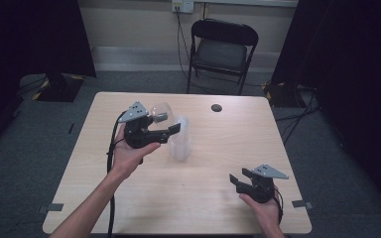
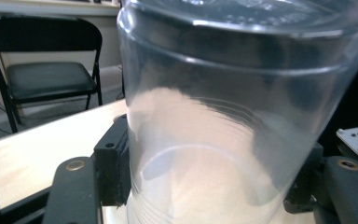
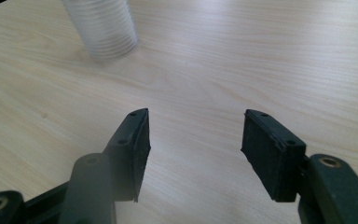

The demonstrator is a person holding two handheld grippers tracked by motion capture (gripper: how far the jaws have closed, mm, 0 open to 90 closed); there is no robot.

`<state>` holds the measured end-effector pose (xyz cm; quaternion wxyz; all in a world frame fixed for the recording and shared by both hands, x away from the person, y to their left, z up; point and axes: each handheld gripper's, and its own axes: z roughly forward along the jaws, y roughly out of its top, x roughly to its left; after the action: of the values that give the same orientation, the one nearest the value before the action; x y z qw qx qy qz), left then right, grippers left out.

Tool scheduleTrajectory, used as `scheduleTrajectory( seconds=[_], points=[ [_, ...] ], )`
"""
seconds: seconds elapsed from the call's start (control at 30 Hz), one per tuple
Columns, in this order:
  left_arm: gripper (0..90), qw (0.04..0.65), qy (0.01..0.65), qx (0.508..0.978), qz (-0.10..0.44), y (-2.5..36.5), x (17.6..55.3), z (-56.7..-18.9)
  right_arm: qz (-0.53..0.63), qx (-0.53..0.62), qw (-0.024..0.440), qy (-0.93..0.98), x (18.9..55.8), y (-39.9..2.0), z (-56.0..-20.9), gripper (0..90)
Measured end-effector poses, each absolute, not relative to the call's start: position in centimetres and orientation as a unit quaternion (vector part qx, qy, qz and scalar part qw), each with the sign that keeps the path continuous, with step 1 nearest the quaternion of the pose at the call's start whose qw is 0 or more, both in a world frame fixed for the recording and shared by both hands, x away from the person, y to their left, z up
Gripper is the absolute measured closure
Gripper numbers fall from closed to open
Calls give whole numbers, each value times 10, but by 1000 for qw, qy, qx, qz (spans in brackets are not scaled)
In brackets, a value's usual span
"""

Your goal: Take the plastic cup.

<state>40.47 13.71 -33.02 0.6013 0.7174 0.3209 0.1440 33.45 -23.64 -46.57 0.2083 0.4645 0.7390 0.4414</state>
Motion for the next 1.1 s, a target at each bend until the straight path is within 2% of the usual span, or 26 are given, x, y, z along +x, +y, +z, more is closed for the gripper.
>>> scheduleTrajectory(
  seconds=[0.27,0.3,0.4,0.63,0.8,0.9,1.1],
  points=[
    [346,609,302,723,120,135,384,-339,446,460,197,742,332,-232,-464,431],
    [349,610,298,726,113,133,380,-341,446,457,184,747,332,-230,-462,452],
    [356,618,292,723,101,132,375,-347,450,450,187,748,330,-228,-457,471],
    [361,607,316,724,91,135,371,-363,462,423,190,756,326,-219,-448,526],
    [360,603,331,722,74,137,369,-372,478,387,184,767,325,-204,-445,526],
    [360,610,342,713,39,138,367,-378,480,358,176,781,324,-187,-438,527],
    [359,607,346,715,13,136,365,-386,497,324,175,786,325,-163,-430,540]
  ],
)
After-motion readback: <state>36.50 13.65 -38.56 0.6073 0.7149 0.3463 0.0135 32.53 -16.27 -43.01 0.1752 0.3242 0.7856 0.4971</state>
